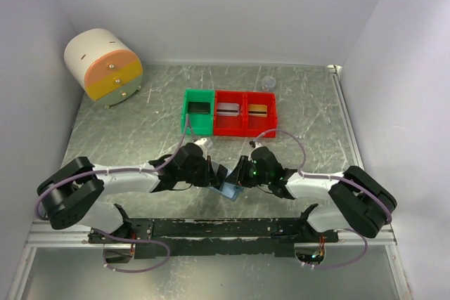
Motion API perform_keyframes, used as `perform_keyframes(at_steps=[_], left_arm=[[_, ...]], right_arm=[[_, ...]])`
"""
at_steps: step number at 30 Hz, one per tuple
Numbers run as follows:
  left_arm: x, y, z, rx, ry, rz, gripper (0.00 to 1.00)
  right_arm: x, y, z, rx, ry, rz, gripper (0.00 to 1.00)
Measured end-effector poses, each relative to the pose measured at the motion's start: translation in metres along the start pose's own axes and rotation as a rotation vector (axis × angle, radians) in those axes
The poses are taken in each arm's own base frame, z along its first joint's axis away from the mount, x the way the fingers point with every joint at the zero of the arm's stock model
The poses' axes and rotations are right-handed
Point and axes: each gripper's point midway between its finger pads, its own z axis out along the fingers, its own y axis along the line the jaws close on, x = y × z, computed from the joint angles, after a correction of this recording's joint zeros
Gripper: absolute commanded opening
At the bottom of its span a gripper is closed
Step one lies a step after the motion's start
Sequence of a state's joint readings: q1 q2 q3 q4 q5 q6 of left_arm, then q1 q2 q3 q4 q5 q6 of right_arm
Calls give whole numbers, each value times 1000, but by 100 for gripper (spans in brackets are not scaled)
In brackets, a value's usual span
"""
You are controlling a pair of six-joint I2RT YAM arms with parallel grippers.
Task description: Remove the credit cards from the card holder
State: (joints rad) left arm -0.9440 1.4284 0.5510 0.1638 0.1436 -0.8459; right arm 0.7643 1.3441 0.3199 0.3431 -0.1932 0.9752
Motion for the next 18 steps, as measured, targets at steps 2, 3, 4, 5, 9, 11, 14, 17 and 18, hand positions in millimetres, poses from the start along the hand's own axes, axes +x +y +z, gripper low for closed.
perform_keyframes(at_steps=[2,3,4,5,9,11,14,17,18], left_arm=[[-4,-1,-4,-3,-20,2,7],[-7,-2,-6,-5,-32,2,7],[-10,-2,-8,-9,-44,3,7],[-12,-2,-10,-14,-55,4,7],[-22,1,-19,-45,-105,4,7],[-28,1,-25,-60,-138,4,7],[-41,0,-40,-76,-209,3,7],[-53,2,-55,-99,-281,-3,7],[-57,4,-61,-112,-308,-7,7]], right_arm=[[-1,-1,-3,4,-5,-17,27],[-1,-1,-4,8,-8,-24,27],[-3,-3,-5,20,-13,-33,27],[-3,-4,-6,30,-13,-39,27],[-13,-5,-7,86,-19,-76,30],[-19,-2,-8,96,-31,-90,34],[-30,1,-16,128,-64,-100,45],[-40,-3,-25,193,-98,-95,56],[-42,-5,-29,217,-108,-90,58]])
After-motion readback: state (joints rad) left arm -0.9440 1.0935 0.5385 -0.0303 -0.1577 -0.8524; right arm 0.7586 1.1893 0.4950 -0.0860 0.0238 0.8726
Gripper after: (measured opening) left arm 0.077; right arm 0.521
